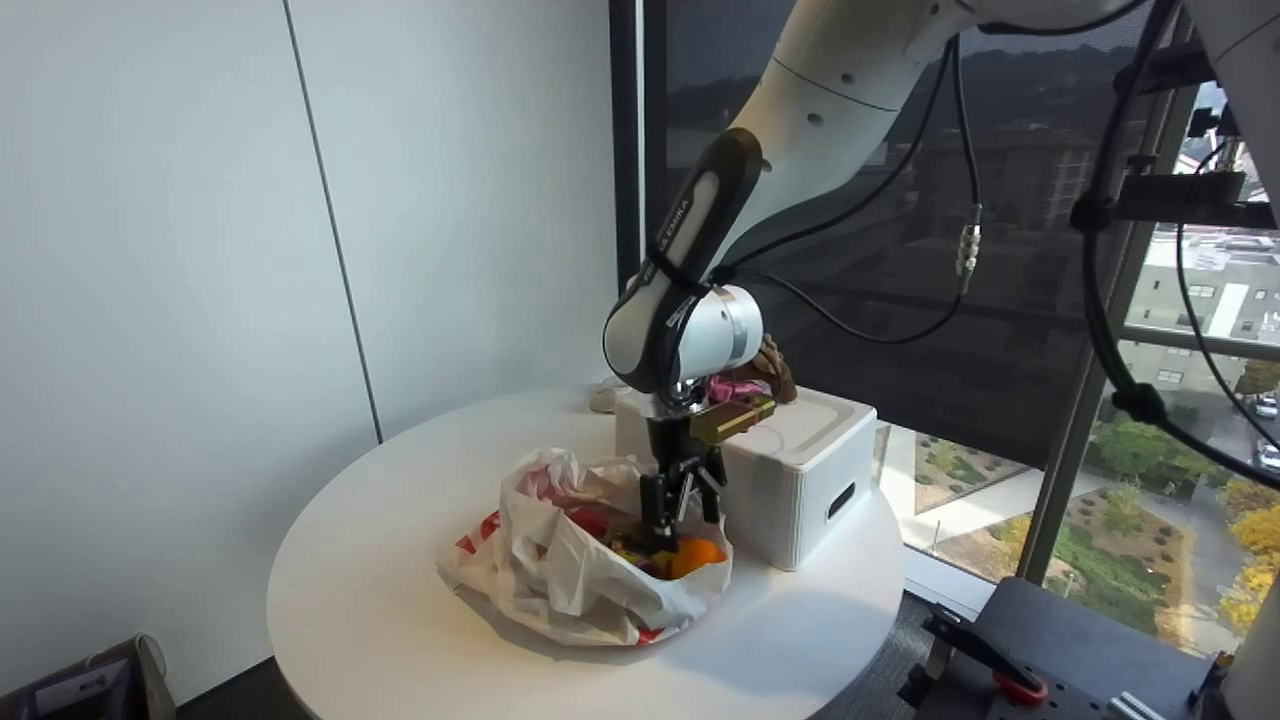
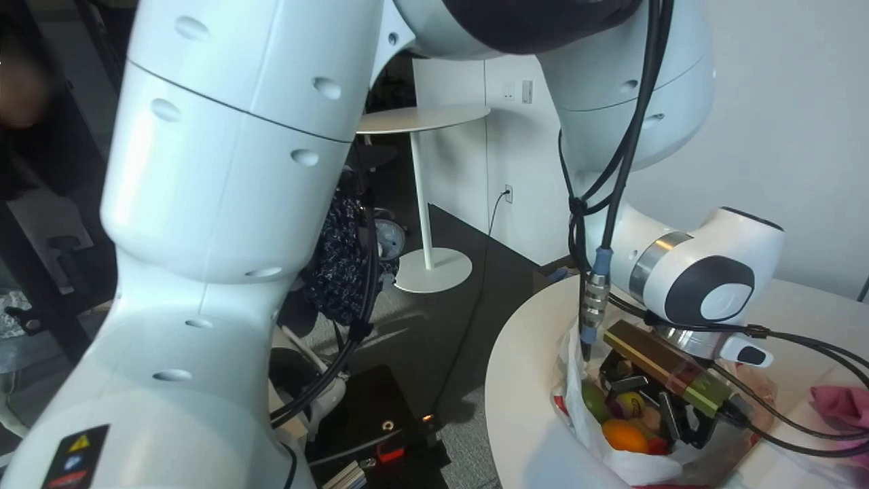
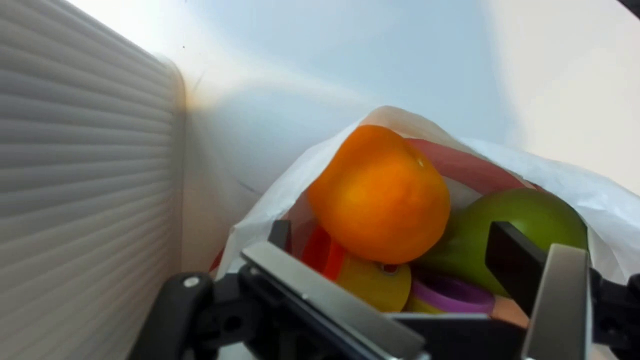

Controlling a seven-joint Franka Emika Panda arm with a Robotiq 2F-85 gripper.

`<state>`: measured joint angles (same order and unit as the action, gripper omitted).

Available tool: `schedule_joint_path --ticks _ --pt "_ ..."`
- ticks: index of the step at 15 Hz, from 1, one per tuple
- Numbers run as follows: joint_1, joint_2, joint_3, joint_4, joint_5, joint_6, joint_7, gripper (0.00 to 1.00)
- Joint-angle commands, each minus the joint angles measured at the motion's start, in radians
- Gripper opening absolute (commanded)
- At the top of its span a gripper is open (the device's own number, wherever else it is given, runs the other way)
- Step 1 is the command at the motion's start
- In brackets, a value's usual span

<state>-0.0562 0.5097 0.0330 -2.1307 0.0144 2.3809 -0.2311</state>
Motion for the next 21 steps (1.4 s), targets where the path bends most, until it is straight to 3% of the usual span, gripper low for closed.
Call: schedule_joint_path --ticks 1,3,4,5,8,15,21 --pt "-0.009 0.040 0.001 0.018 -0.007 0.003 -0.010 1.00" --pt "-0.009 0.061 0.002 0.025 -0.012 0.012 -0.013 1.00" --pt "-0.005 0.069 -0.001 0.027 -0.021 0.027 -0.011 0.75" --pt "-0.005 0.072 0.000 0.026 -0.023 0.038 -0.011 0.74" --pt "-0.006 0.050 0.003 0.011 -0.021 0.053 -0.006 0.51" --pt "-0.066 -0.195 0.076 -0.087 0.140 0.036 -0.069 0.51" --pt "-0.104 -0.418 -0.018 -0.142 0.233 0.155 -0.057 0.51"
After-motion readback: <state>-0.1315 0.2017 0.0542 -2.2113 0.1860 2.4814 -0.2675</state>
